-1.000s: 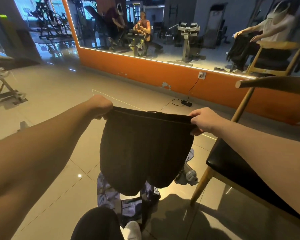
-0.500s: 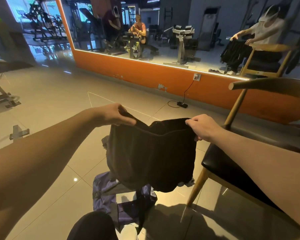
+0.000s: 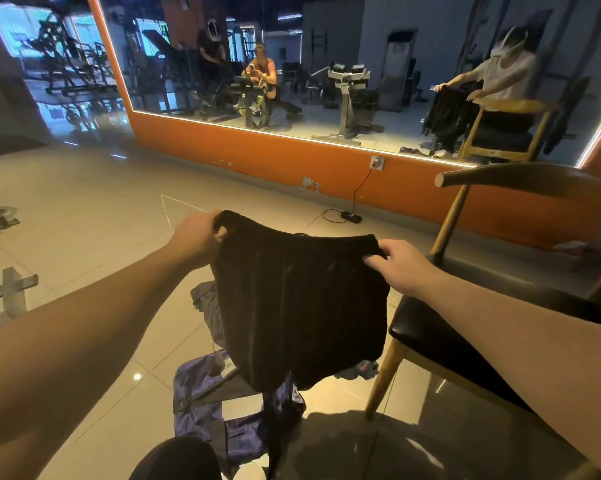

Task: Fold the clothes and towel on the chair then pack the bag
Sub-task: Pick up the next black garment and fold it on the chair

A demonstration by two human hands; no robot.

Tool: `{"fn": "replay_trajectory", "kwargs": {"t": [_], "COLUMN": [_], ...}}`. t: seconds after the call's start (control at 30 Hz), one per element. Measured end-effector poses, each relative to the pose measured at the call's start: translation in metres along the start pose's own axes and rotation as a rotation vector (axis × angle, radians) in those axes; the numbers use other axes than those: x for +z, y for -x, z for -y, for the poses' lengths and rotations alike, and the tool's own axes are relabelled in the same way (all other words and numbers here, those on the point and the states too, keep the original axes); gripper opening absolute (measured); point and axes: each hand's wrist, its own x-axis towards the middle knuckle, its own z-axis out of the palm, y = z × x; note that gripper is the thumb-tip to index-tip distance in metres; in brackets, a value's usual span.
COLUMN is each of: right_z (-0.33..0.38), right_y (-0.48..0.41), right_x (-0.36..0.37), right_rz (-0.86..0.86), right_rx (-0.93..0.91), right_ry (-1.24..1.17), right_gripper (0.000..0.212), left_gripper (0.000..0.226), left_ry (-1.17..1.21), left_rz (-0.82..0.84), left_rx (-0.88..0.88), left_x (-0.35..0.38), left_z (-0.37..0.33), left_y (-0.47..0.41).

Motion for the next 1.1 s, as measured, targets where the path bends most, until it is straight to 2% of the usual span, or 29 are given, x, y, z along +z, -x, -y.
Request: {"fn": "replay_trajectory", "kwargs": {"t": [0.07,0.2,0.33,0.43,0.73,0.9,1.0,1.1], "right_z": [0.006,0.014,0.022,0.023,-0.026,-0.066,-0.094,-0.122], "right_y": [0.004,0.013,0.023,0.028,0.059,0.095,0.116,0.128], "right_x": [-0.004,-0.015,-0.037,-0.060,-0.118,-0.144,-0.164,-0.187], "right_rz": [0.000,-0.102,-0.177,-0.166,-0.170,-0.239,-0.271,-0.305], "right_rx": [-0.009,-0.032,-0.009,0.027,0.190,0.291,0.358,0.400], "right_ry": [-0.042,0.026,0.070,0.058,0.016,0.023,0.014,0.029], "right_gripper": [0.011,0.017,0.019,0.020,0.016,0.014,0.013,0.016], "left_gripper": [0.028,0.027,0.021,0.020,0.041,0.034,0.028,0.033], "left_ry": [0.091,0.122,0.128,0.134,0.154,0.239,0.262,0.257], "left_rz": [0.016,-0.018,-0.074,-0.075,0.167,0.301,0.330,0.341], "left_rx": [-0.025,-0.045,-0.003,0.028,0.142,0.211,0.214,0.232], "left_x": [0.000,-0.005,-0.012,-0.013,0.035,0.077,0.103,0.128], "left_z": [-0.006,-0.019,-0.041,-0.061,-0.128,-0.181,-0.217,-0.253], "left_y": [-0.002,0.000,0.002,0.000,-0.030,-0.032,-0.031,-0.032]}}
